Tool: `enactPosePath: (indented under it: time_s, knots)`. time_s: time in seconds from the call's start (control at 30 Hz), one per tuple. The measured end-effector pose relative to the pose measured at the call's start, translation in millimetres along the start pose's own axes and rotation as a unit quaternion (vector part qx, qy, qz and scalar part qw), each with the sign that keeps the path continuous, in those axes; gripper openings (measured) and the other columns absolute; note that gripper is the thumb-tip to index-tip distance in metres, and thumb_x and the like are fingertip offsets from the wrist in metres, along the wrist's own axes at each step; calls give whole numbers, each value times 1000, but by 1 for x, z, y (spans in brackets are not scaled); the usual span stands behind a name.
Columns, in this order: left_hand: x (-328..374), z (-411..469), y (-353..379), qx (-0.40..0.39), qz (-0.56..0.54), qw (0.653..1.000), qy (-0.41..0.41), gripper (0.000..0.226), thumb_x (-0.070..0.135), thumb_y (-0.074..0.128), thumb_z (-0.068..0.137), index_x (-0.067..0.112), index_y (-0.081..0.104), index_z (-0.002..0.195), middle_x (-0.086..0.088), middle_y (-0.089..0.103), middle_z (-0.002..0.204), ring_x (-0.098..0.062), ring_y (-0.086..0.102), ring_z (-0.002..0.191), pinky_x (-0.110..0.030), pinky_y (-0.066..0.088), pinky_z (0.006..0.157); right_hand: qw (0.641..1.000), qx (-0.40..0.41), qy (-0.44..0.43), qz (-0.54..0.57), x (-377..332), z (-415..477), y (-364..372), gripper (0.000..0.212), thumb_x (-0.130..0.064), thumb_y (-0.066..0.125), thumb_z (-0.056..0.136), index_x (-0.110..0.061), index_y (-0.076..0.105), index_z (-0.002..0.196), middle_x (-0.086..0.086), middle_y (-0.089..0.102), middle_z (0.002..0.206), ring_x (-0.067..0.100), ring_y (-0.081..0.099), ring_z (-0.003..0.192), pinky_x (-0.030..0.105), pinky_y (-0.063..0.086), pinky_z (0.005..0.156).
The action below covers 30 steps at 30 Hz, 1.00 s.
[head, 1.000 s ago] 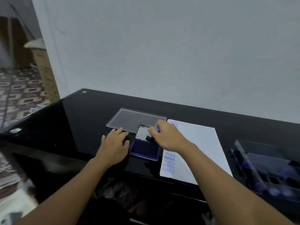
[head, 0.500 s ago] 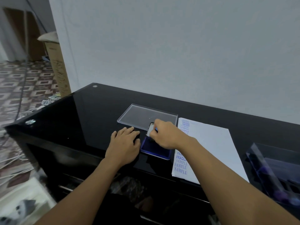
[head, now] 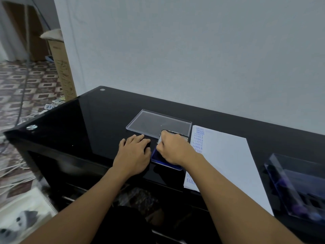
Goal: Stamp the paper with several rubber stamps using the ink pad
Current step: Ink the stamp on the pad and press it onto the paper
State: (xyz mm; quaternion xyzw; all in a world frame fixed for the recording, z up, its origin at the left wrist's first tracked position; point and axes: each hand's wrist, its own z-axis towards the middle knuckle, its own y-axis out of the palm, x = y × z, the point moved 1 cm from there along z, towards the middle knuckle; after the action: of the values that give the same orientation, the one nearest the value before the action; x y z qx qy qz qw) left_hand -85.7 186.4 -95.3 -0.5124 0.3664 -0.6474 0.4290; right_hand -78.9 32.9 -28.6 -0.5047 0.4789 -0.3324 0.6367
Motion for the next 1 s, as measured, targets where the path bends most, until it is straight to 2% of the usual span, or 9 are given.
enactPosePath:
  time_s: [0.17, 0.33, 0.83, 1.0]
  knots:
    - [0, -1, -1, -2, 4, 1000, -2, 43, 36, 37, 104, 29, 46, 145, 4, 33, 160, -20, 22, 150, -49, 12, 121, 999, 37, -3, -6, 1, -1, 5, 17, -30, 41, 97, -16, 38, 89, 11, 56, 85, 32, 50, 75, 36, 37, 63]
    - [1, 1, -1, -3, 5, 1000, -4, 44, 36, 37, 103, 29, 47, 145, 4, 33, 160, -20, 23, 149, -48, 13, 121, 998, 60, -6, -5, 2, -3, 8, 17, -29, 42, 97, -15, 37, 89, 6, 49, 73, 30, 47, 69, 35, 32, 57]
    - [0, 0, -1, -9, 5, 1000, 0, 44, 34, 34, 104, 30, 46, 146, 4, 33, 160, -20, 23, 150, -48, 13, 121, 997, 72, -11, -7, 3, -4, 11, 15, -28, 42, 97, -16, 36, 91, 5, 46, 69, 27, 45, 65, 33, 29, 52]
    - [0, 1, 0, -9, 7, 1000, 0, 44, 34, 34, 104, 30, 46, 146, 3, 34, 160, -21, 23, 149, -49, 14, 121, 998, 66, -9, -2, 4, -2, 12, 15, -29, 42, 97, -16, 37, 91, 8, 52, 76, 29, 49, 70, 35, 36, 58]
